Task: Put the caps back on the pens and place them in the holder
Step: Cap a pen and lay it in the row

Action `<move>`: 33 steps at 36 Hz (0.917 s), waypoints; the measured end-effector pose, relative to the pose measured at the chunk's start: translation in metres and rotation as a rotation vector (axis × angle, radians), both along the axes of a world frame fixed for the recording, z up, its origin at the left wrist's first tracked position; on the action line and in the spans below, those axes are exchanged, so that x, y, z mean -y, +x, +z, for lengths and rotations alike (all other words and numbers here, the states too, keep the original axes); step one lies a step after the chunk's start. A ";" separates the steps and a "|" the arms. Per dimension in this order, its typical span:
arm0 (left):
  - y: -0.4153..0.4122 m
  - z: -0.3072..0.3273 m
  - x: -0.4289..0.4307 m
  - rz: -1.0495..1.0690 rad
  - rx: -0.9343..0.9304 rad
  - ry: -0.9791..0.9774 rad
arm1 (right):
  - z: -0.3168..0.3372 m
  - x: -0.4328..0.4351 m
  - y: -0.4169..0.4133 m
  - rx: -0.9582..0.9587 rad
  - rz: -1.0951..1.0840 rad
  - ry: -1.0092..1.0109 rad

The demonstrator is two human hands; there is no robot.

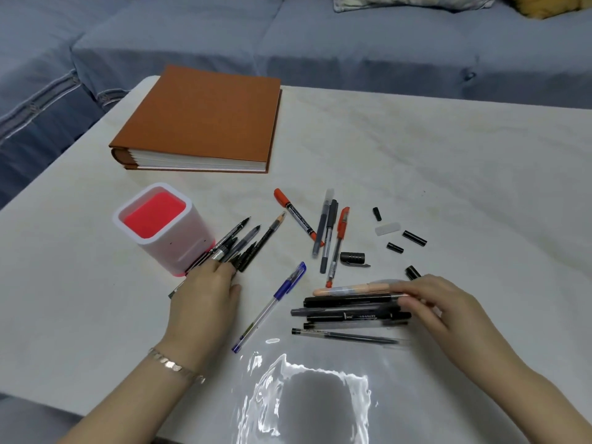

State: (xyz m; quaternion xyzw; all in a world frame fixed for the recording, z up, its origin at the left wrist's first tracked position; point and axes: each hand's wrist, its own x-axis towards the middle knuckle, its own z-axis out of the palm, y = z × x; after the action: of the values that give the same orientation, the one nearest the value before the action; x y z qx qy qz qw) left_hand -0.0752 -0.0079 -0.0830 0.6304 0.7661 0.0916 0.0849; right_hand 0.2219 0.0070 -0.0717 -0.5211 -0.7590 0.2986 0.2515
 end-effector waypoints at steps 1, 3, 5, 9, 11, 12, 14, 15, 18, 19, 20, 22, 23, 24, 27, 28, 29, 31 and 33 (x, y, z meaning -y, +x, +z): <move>0.000 -0.001 0.000 -0.002 0.007 -0.003 | -0.002 -0.001 0.002 0.010 -0.016 -0.007; 0.002 -0.003 0.000 0.016 0.017 -0.007 | -0.006 -0.002 0.003 0.039 -0.045 -0.002; 0.003 -0.003 0.000 0.027 0.026 -0.014 | -0.010 -0.004 0.002 0.086 -0.064 -0.005; 0.006 -0.001 0.001 0.050 0.047 0.001 | -0.015 -0.005 -0.005 0.214 -0.020 0.035; 0.008 0.003 0.003 0.063 0.098 0.019 | -0.015 -0.006 -0.007 0.235 -0.024 0.041; 0.010 0.005 0.003 0.067 0.135 0.022 | -0.015 -0.007 -0.006 0.234 -0.046 0.035; 0.016 0.013 0.003 0.057 0.220 0.029 | -0.013 -0.010 -0.002 0.231 -0.128 0.030; 0.019 0.016 0.003 0.044 0.261 0.041 | -0.012 -0.012 0.003 0.230 -0.177 0.027; 0.030 0.028 0.003 0.013 0.355 0.077 | -0.010 -0.019 0.018 0.223 -0.314 -0.005; 0.034 0.031 0.003 -0.002 0.388 0.082 | -0.009 -0.022 0.023 0.228 -0.347 -0.024; 0.038 0.033 0.003 -0.025 0.426 0.084 | -0.010 -0.025 0.027 0.235 -0.370 -0.050; 0.046 0.038 0.003 -0.077 0.504 0.079 | -0.010 -0.031 0.032 0.249 -0.386 -0.116; 0.049 0.039 0.003 -0.102 0.531 0.076 | -0.010 -0.034 0.033 0.244 -0.380 -0.145; 0.052 0.041 0.003 -0.126 0.546 0.073 | -0.010 -0.036 0.033 0.234 -0.368 -0.170; 0.059 0.042 0.003 -0.156 0.583 0.041 | -0.010 -0.042 0.027 0.253 -0.313 -0.217; 0.060 0.041 0.003 -0.160 0.599 0.032 | -0.010 -0.044 0.025 0.280 -0.299 -0.227; 0.061 0.039 0.004 -0.172 0.607 0.033 | -0.010 -0.045 0.022 0.308 -0.289 -0.237; 0.062 0.036 0.004 -0.183 0.615 0.033 | -0.012 -0.049 0.018 0.343 -0.280 -0.258; 0.064 0.034 0.005 -0.189 0.622 0.016 | -0.013 -0.055 0.017 0.361 -0.280 -0.275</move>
State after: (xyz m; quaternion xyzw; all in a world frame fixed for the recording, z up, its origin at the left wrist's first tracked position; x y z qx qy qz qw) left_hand -0.0113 -0.0129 -0.0492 0.6412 0.6409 0.2777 0.3179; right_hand 0.2384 0.0619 -0.0843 -0.6951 -0.6643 0.2635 0.0780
